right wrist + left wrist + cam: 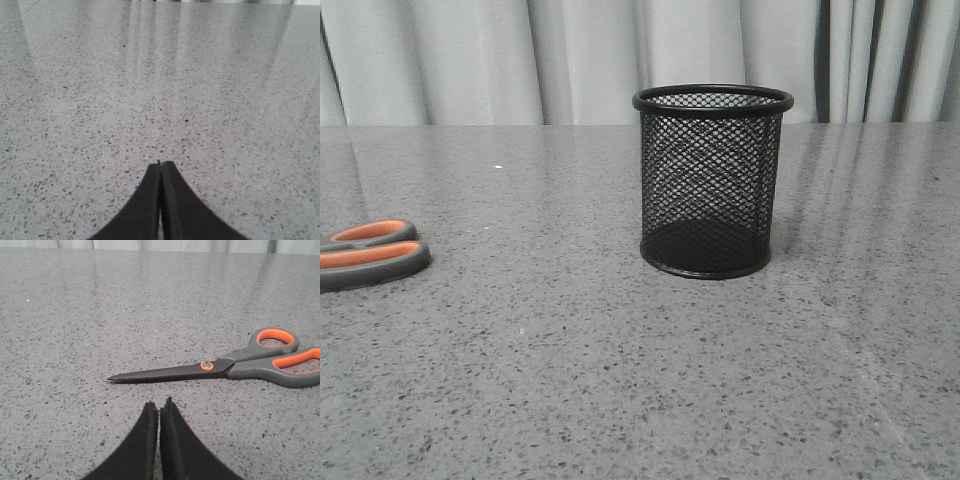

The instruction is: Put scissors into bucket

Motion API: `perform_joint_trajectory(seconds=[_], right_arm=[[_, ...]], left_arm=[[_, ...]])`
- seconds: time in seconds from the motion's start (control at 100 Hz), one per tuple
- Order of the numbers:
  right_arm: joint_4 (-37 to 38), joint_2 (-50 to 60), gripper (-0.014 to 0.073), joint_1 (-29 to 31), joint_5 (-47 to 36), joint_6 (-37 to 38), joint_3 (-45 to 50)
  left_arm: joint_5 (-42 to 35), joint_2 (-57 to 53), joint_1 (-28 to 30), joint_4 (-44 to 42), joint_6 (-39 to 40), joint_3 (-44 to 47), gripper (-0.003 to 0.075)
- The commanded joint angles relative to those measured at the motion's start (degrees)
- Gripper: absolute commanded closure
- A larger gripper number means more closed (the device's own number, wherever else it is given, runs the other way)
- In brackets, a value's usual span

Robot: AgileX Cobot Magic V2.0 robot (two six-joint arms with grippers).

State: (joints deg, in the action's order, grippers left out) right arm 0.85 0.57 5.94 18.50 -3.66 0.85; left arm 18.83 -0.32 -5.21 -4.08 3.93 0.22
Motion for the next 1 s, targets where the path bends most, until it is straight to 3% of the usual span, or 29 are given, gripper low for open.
perform_joint_trajectory(seconds=[0.0,0.84,0.91,0.99], right_arm=[[-0.17,1.14,0.0645,0.3,-1.63,-0.06,0.78],[0.21,1.14,0.0645,0.3,-1.9,-0.06,0.78],[2.44,1.14,0.0645,0.3,-4.36,-0.06,0.78],[2.55,1.14,0.0645,0.3,-12.74,-0.06,0.78]], left_arm=[[-3.69,-1.58,0.14,0.56,0.48,2.67,0.074],[-3.69,-1.58,0.14,0.56,0.48,2.67,0.074],[-3.91,-1.58,0.14,0.56,0.48,2.67,0.074],[-6.38,-1.58,0.14,0.12,0.48,2.57,0.074]])
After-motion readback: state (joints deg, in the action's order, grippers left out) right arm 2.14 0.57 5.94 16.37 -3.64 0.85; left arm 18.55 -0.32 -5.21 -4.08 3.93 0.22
